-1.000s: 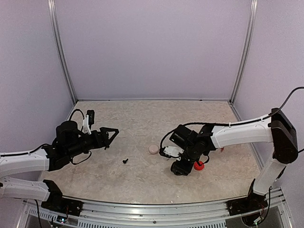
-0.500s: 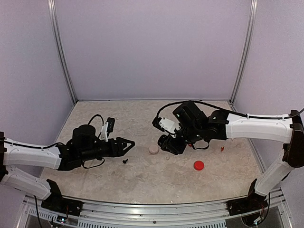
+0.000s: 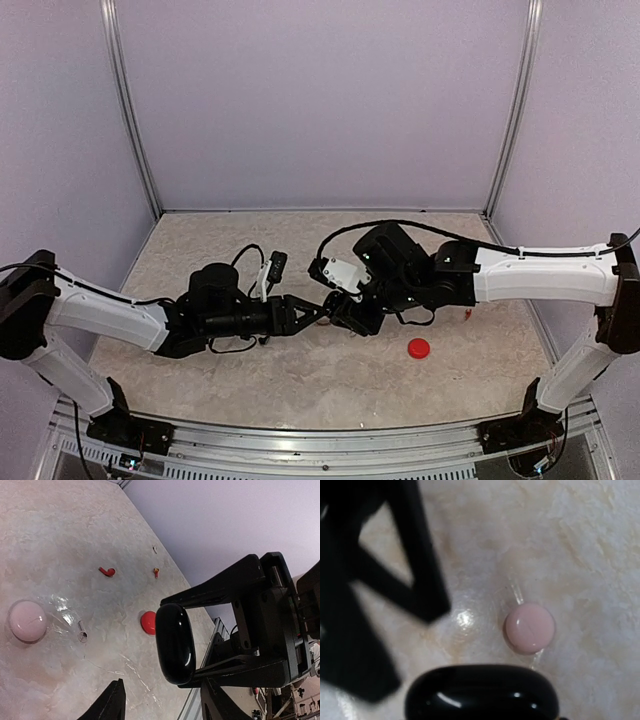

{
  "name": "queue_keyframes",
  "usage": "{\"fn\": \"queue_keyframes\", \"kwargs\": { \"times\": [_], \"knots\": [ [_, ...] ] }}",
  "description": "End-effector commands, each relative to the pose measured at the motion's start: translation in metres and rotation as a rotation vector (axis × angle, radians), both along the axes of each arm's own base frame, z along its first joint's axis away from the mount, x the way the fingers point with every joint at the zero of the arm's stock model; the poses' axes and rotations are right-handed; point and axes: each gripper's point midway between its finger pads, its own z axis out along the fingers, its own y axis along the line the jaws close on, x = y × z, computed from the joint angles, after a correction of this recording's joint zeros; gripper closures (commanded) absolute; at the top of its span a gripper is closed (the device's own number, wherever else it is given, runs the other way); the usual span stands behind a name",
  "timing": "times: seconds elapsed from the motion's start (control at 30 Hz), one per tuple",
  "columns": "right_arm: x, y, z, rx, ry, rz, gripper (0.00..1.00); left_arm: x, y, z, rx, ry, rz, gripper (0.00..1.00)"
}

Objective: Insert the wireless bluetooth earbuds into the charging case
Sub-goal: Pass from the right arm to the left

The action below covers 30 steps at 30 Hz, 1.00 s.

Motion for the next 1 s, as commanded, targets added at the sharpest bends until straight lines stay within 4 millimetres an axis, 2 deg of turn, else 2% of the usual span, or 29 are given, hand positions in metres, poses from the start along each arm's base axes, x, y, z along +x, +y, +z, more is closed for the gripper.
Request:
{"fn": "queue_keyframes", "kwargs": {
  "times": [0.0, 0.13, 0.5, 0.77, 0.9, 0.97],
  "knots": [
    [0.000, 0.002, 0.017, 0.032, -0.052, 0.003, 0.50, -0.012, -0.024, 0.025, -0.112, -0.006, -0.073, 0.48],
    [-0.002, 0.001, 0.017, 0.031, -0.052, 0.003, 0.50, -0.015, -0.033, 0.020, -0.108, 0.002, -0.085, 0.49],
    [-0.009, 0.005, 0.020, 0.043, -0.063, 0.009, 0.50, -0.012, -0.045, 0.013, -0.104, 0.028, -0.091, 0.64],
    [-0.009, 0.003, 0.022, 0.051, -0.072, 0.003, 0.50, -0.011, -0.048, 0.011, -0.112, 0.036, -0.093, 0.66],
    [-0.008, 0.002, 0.024, 0.053, -0.076, -0.004, 0.50, -0.013, -0.050, 0.009, -0.108, 0.035, -0.109, 0.75],
    [-0.009, 0.001, 0.024, 0.061, -0.075, -0.005, 0.47, -0.014, -0.049, 0.008, -0.093, 0.021, -0.112, 0.80]
  ]
}}
